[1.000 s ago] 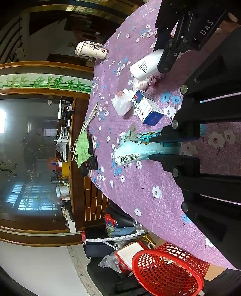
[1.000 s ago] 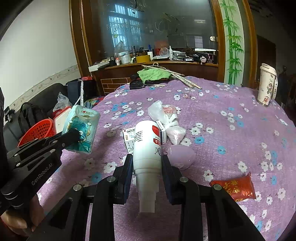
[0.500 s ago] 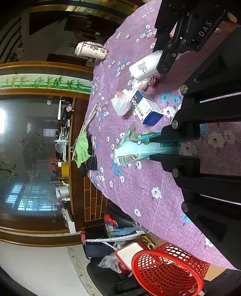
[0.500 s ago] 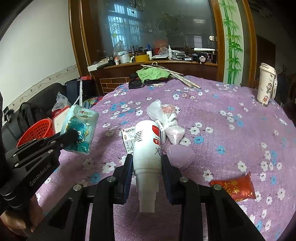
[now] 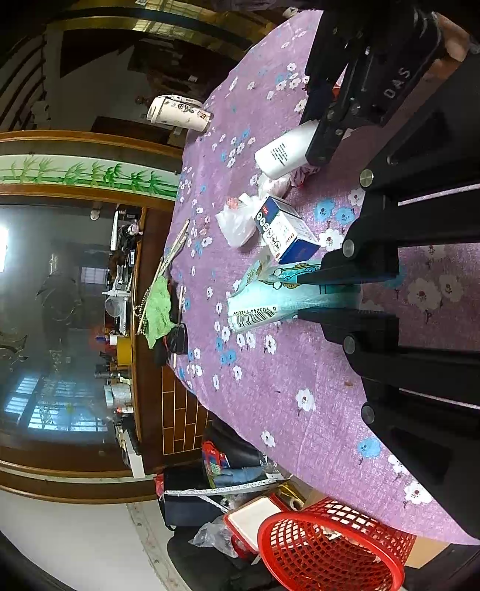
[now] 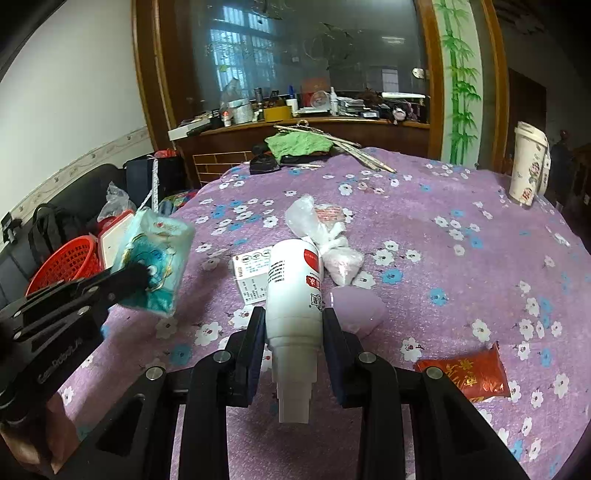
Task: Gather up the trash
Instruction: 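Lift the tissue pack with the left tool while the right tool holds the spray bottle, then carry the tissue pack with the left tool while the right tool carries the bottle to the basket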
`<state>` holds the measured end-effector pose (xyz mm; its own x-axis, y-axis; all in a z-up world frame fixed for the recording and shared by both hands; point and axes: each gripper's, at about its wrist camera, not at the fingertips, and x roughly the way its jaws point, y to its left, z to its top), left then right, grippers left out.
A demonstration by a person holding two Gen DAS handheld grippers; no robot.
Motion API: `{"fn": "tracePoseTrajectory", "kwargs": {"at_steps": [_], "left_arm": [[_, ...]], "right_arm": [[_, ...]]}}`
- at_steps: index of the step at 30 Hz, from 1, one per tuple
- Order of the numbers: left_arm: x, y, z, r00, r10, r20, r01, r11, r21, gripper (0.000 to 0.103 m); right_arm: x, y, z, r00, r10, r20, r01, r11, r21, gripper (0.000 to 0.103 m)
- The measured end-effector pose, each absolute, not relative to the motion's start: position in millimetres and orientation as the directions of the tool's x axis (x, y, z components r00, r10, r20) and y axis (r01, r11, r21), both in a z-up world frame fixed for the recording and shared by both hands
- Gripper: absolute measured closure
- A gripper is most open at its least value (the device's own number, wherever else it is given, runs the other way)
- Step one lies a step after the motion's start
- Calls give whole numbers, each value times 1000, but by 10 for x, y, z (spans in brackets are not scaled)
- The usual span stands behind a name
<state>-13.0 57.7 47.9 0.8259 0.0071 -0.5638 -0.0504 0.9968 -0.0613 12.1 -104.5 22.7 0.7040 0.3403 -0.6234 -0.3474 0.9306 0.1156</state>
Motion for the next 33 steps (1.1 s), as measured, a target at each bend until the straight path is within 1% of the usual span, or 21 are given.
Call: {"fn": "tracePoseTrajectory", "kwargs": {"at_steps": [5, 11, 19, 25, 33], "left_arm": [[-284, 584, 581, 828, -15, -560, -31, 997, -73, 93], [-525, 728, 782, 847, -27, -531, -31, 994, -101, 93], [-797, 1078, 953, 852, -26, -522, -58, 988, -143, 93], [-975, 1460, 1060, 858, 19, -514, -115, 981, -155, 93], [-1150, 2072, 1149, 856, 95, -508, -219, 957, -190, 93]], "right_arm": [[97, -1086, 272, 682, 359, -637, -330, 929, 171, 70], [-64, -1017, 401, 677, 375, -633, -341, 922, 182, 70], [-261, -711, 580, 651, 427, -628, -407, 894, 186, 70], [-326, -261, 687, 604, 498, -623, -484, 850, 210, 70], [-405, 412, 822, 545, 566, -619, -587, 784, 201, 70]]}}
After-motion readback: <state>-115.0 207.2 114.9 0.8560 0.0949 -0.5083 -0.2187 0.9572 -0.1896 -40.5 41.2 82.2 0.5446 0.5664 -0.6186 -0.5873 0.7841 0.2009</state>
